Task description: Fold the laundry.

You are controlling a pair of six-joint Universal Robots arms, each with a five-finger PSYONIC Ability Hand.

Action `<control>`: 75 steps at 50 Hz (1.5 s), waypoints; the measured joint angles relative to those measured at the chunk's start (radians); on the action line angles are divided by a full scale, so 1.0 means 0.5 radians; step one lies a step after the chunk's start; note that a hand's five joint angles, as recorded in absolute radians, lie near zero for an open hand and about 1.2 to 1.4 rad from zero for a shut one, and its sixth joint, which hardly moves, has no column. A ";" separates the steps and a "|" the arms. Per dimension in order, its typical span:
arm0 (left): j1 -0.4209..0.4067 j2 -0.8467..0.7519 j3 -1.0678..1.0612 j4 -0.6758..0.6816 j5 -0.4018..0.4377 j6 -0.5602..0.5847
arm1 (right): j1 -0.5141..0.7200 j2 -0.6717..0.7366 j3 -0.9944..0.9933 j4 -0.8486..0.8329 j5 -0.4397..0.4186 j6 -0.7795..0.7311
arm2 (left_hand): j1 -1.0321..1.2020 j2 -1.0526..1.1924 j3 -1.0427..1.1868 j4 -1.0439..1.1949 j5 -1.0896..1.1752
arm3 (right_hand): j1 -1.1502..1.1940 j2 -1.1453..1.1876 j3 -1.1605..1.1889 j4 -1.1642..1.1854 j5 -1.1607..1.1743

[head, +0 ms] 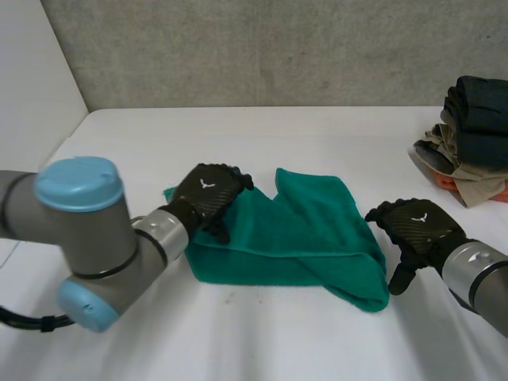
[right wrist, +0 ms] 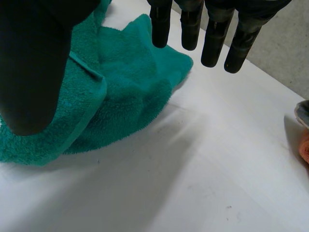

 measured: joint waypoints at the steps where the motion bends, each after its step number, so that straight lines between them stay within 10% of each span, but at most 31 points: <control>1: -0.003 -0.026 0.020 -0.001 0.000 0.008 | 0.003 0.001 0.006 -0.011 0.001 0.000 | 0.000 0.000 0.000 0.000 0.000 | 0.000 0.000 0.000 0.000 0.000; 40: -0.080 -0.735 0.626 -0.041 -0.003 0.233 | 0.061 0.095 0.089 -0.236 0.015 0.000 | 0.548 0.528 0.530 0.528 0.492 | 0.000 0.000 0.000 0.000 -0.001; 48: -0.074 -0.734 0.653 -0.039 -0.021 0.237 | 0.057 0.096 0.088 -0.237 0.016 0.000 | 1.504 1.566 1.555 1.566 1.466 | 0.000 0.000 0.000 0.000 -0.001; 66: -0.095 0.223 0.342 -0.066 -0.401 0.258 | 0.026 0.114 -0.217 0.068 0.016 0.227 | 1.504 1.573 1.562 1.577 1.466 | -0.008 -0.075 -0.103 -0.014 -0.071; 75: -0.087 0.619 0.214 -0.069 -0.396 0.328 | -0.003 0.305 -0.488 0.637 -0.339 0.258 | 1.504 1.577 1.569 1.579 1.466 | -0.008 -0.075 -0.103 -0.014 -0.071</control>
